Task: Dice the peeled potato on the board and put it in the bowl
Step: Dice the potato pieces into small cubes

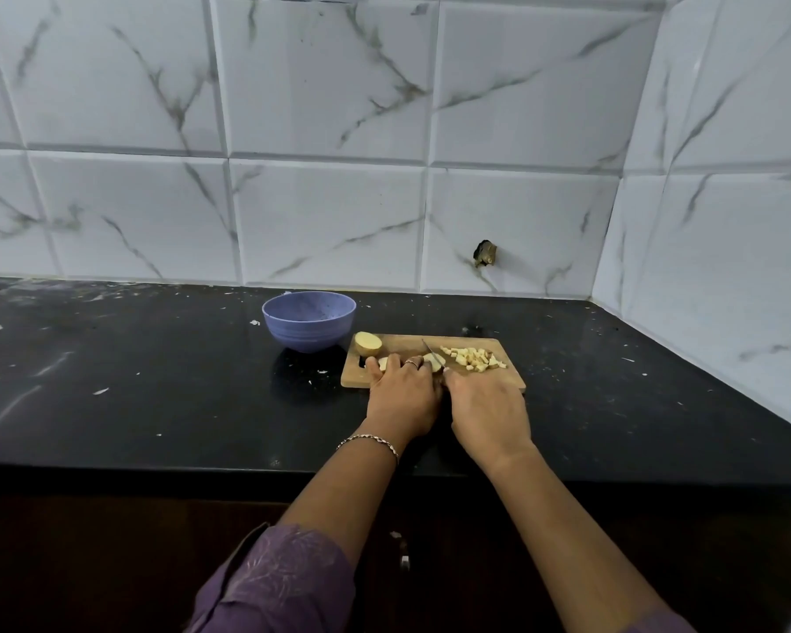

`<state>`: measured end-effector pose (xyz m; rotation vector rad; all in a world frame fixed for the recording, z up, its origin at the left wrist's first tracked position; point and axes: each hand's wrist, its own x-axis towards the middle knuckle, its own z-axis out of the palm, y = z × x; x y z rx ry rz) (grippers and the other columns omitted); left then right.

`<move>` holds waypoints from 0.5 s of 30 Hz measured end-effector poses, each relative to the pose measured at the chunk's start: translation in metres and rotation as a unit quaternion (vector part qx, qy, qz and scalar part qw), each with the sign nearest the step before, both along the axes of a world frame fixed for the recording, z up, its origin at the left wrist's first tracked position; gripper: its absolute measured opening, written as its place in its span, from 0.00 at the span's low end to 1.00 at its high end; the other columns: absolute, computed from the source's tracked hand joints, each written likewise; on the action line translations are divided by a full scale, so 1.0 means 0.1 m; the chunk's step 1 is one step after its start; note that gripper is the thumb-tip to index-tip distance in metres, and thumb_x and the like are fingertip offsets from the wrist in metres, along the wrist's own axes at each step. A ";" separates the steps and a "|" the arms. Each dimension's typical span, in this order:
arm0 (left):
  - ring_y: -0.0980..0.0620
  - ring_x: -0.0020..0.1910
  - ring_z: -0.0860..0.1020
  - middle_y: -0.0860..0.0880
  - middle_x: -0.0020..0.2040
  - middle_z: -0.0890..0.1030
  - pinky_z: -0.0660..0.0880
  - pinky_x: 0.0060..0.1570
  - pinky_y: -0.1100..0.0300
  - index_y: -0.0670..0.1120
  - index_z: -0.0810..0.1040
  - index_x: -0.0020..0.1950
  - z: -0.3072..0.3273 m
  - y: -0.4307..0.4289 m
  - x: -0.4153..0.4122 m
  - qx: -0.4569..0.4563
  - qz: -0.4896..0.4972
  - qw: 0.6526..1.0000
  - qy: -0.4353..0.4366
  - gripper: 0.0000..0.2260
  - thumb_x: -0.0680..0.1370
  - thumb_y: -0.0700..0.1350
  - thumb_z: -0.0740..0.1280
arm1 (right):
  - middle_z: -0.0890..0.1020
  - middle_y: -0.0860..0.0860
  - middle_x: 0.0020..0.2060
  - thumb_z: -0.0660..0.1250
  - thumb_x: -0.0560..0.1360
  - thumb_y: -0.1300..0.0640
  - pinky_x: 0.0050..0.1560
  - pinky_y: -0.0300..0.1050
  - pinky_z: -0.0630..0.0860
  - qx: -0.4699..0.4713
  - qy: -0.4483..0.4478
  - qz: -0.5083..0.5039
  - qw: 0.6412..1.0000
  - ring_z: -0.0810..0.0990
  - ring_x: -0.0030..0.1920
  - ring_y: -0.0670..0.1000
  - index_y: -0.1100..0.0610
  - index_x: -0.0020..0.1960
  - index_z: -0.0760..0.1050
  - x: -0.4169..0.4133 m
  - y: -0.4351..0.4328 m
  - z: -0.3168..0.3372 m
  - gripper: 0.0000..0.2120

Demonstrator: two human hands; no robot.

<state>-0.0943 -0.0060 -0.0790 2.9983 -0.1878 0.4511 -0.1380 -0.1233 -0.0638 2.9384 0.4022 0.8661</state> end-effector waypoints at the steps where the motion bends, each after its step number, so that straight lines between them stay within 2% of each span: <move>1: 0.43 0.70 0.64 0.49 0.73 0.69 0.49 0.69 0.35 0.47 0.71 0.70 0.00 0.00 0.00 -0.001 0.000 1.000 0.002 0.19 0.84 0.52 0.49 | 0.83 0.49 0.47 0.57 0.82 0.61 0.38 0.44 0.72 -0.001 -0.002 0.000 1.000 0.81 0.46 0.50 0.52 0.62 0.76 0.02 0.01 0.00 0.14; 4: 0.43 0.70 0.63 0.49 0.74 0.68 0.48 0.70 0.35 0.47 0.70 0.71 0.00 0.00 0.00 -0.010 -0.001 1.000 0.008 0.20 0.84 0.52 0.49 | 0.83 0.48 0.47 0.56 0.83 0.60 0.36 0.43 0.69 0.013 0.007 -0.003 1.000 0.81 0.46 0.50 0.51 0.62 0.75 0.02 0.03 -0.03 0.13; 9: 0.44 0.69 0.64 0.47 0.70 0.72 0.50 0.70 0.37 0.45 0.70 0.68 0.01 0.00 -0.03 -0.033 0.004 0.999 0.004 0.19 0.83 0.53 0.52 | 0.82 0.48 0.45 0.58 0.81 0.59 0.36 0.44 0.70 0.172 0.001 -0.029 0.985 0.82 0.44 0.51 0.46 0.72 0.69 -0.04 -0.02 -0.10 0.21; 12: 0.44 0.69 0.65 0.45 0.65 0.75 0.51 0.70 0.37 0.45 0.69 0.64 0.01 0.00 -0.03 -0.052 0.008 0.999 0.013 0.17 0.82 0.53 0.53 | 0.83 0.48 0.46 0.58 0.82 0.57 0.38 0.46 0.75 0.187 0.002 -0.007 0.982 0.82 0.45 0.51 0.45 0.74 0.67 -0.08 0.00 -0.12 0.21; 15: 0.43 0.68 0.65 0.45 0.65 0.76 0.50 0.70 0.37 0.45 0.69 0.64 0.00 0.00 -0.02 -0.054 0.010 0.998 0.014 0.17 0.82 0.54 0.53 | 0.83 0.47 0.47 0.57 0.82 0.56 0.41 0.46 0.77 0.182 0.006 -0.003 0.983 0.82 0.46 0.50 0.45 0.74 0.68 -0.10 0.00 -0.11 0.21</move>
